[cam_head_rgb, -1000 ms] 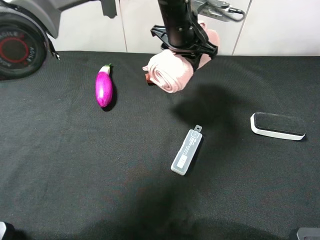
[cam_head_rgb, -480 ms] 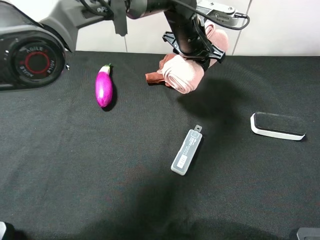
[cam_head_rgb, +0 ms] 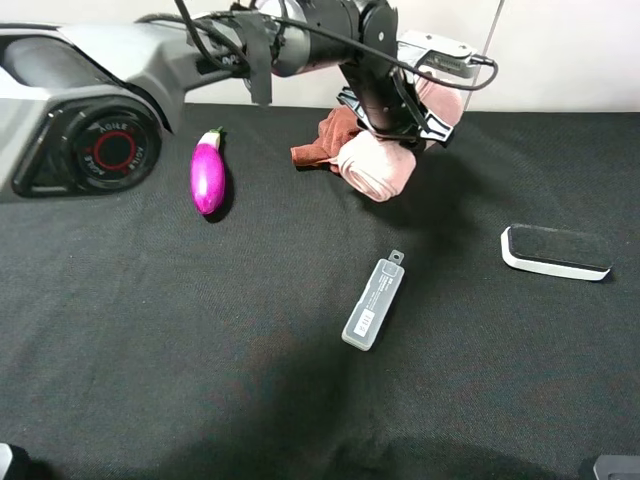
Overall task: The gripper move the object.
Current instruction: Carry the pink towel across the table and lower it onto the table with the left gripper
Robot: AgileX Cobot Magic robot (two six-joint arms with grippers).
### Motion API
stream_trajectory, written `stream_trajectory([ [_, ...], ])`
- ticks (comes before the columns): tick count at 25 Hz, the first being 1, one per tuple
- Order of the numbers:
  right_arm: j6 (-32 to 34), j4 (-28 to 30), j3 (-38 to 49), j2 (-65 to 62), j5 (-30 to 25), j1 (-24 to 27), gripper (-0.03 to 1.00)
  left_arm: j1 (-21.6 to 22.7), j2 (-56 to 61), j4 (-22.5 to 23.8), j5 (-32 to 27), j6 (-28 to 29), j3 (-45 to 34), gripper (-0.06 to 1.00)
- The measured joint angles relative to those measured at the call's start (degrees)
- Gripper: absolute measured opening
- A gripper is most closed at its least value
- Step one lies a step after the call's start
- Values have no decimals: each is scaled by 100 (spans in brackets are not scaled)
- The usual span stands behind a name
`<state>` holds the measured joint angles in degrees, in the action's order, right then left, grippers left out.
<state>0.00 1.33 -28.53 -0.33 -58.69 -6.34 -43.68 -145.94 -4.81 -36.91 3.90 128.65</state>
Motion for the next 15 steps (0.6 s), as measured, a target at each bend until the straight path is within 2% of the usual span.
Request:
stream_trajectory([
  [15, 0, 0, 0, 0, 0, 0, 69, -44, -122, 48, 321, -11, 0, 57],
])
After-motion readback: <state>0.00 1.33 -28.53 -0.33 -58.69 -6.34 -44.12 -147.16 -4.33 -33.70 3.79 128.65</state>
